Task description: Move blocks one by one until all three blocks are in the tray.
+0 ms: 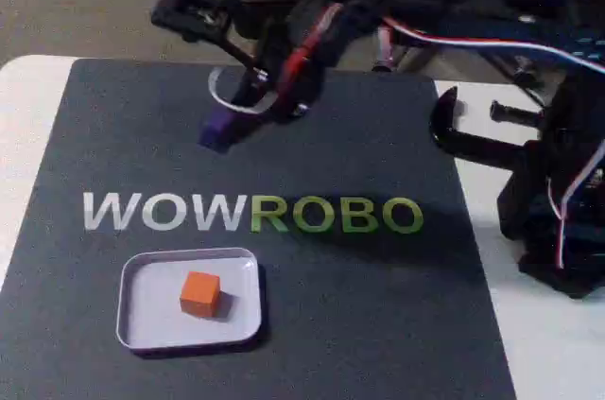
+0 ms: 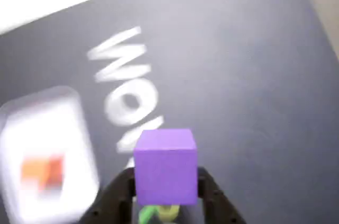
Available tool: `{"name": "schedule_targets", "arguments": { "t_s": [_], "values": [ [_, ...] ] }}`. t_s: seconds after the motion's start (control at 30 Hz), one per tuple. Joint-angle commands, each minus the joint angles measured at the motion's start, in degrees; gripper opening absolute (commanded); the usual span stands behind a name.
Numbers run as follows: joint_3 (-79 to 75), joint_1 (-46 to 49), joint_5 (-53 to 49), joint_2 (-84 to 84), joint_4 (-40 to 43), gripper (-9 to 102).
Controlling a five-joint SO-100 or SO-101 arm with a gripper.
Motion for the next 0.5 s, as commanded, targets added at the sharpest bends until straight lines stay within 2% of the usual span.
{"name": "schedule_targets", "arguments": {
  "t_s": [0.0, 0.1, 0.2, 0.47],
  "values": [
    [19.86, -3.52, -10.11, 18.9, -9.4, -8],
    [34.72, -5.27, -17.23, 30.41, -15.73, -8],
    [42.45, -5.63, -20.3, 37.18, -16.7, -8],
    [50.45, -9.58, -22.15, 42.89, -19.07, -8]
  ]
}}
